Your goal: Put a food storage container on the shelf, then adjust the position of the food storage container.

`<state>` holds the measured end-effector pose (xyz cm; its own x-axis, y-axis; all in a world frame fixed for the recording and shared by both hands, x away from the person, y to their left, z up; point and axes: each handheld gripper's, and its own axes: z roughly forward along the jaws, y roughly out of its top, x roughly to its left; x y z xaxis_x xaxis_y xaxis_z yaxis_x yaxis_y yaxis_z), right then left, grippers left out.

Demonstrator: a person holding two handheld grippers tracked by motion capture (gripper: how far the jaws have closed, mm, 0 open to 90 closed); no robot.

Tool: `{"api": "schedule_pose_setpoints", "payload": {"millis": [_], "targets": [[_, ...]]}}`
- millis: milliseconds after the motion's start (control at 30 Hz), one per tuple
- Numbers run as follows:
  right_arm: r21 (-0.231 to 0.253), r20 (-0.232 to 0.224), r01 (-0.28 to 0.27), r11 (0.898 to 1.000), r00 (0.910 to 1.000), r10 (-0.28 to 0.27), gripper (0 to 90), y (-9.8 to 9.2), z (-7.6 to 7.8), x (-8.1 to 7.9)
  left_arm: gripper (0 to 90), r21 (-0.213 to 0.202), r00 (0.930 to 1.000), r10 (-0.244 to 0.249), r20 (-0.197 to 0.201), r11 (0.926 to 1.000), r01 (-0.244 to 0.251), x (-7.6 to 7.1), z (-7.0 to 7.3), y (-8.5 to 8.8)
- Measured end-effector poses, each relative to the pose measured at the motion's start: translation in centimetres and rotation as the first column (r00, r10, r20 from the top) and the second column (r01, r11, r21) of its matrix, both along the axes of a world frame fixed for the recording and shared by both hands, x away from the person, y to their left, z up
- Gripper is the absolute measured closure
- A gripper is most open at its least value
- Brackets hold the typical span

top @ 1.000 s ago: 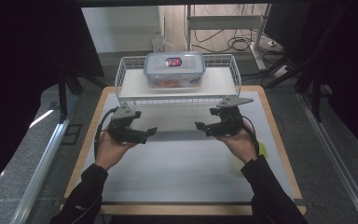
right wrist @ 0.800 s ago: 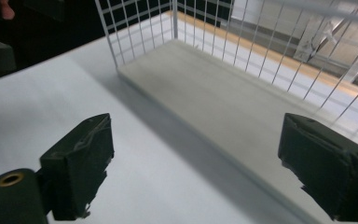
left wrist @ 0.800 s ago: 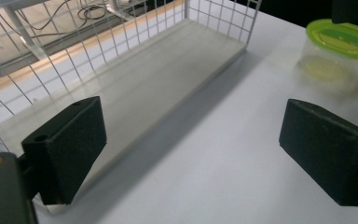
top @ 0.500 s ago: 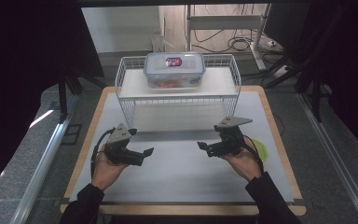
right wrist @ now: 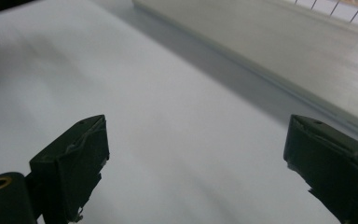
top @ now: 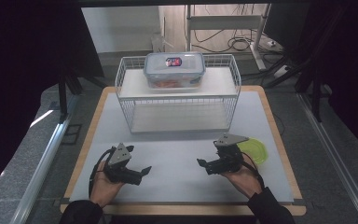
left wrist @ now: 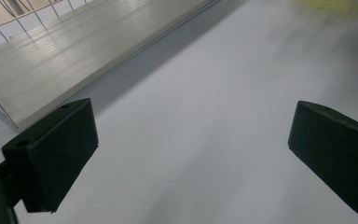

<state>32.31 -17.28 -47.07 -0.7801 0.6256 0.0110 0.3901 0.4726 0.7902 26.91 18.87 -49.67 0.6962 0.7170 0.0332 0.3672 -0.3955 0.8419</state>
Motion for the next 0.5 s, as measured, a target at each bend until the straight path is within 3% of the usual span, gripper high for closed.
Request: {"api": "schedule_pose_setpoints", "payload": {"millis": [133, 233, 400, 500], "targets": [[-0.025, -0.026, 0.010, 1.000, 0.9996, -0.011, 2.6, -0.1, -0.5, 0.2, 1.2, -0.013, 0.9998, 0.007, 0.019, 0.9999, -0.006, 0.0, -0.1, 0.2], [-0.030, -0.044, 0.023, 0.999, 0.9988, -0.024, 4.5, -0.4, -0.5, 0.4, 1.5, -0.017, 0.9999, 0.007, 0.010, 0.9998, -0.007, 0.0, -0.2, 0.3], [-0.021, -0.029, 0.082, 0.996, 0.9962, -0.082, 25.7, -1.7, 0.2, 0.7, 3.4, -0.008, 1.0000, 0.000, -0.001, 1.0000, 0.000, -0.1, -0.2, 0.3], [-0.025, 0.005, 0.133, 0.991, 0.9911, -0.133, 41.3, -3.0, 0.9, 0.9, 3.5, -0.002, 1.0000, 0.003, 0.001, 1.0000, -0.003, -0.1, -0.3, 0.3]]}}
